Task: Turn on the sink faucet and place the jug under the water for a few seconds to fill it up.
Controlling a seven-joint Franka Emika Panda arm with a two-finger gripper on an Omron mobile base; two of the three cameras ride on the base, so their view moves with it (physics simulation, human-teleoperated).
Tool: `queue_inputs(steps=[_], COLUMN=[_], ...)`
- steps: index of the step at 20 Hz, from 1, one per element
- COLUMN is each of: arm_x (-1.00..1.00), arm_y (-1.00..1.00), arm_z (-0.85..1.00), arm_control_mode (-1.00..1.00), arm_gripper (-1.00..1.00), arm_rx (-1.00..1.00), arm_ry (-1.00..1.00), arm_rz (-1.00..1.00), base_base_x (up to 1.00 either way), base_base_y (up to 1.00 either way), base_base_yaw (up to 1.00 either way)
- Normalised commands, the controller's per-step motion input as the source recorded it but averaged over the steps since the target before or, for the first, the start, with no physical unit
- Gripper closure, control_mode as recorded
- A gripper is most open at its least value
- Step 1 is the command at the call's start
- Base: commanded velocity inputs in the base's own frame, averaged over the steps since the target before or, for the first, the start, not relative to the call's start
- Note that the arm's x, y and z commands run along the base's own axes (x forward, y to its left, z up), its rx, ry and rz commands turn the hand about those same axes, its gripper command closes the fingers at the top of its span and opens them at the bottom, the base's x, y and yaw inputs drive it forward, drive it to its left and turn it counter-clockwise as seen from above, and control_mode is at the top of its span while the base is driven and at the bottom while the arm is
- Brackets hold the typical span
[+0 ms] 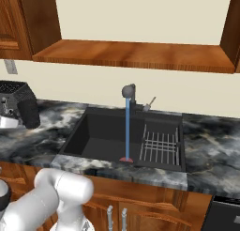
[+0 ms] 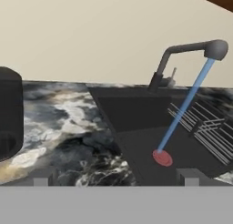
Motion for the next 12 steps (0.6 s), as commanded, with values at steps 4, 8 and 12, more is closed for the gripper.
queue_inputs(steps=[4,8,12], arm_x=[0.0,0.21,0.17], arm_y=[0.62,0.46,0.58], arm_z=[0.0,0.0,0.0], arm_control_mode=[-1.0,-1.0,-1.0], arm_gripper=[-1.0,-1.0,-1.0], arm_rx=[0.0,0.0,0.0], arm_ry=[0.01,0.02,0.0], arm_rz=[0.0,0.08,0.09], base_base_x=[0.0,0.0,0.0], base_base_y=[0.0,0.0,0.0], base_base_yaw=[0.0,0.0,0.0])
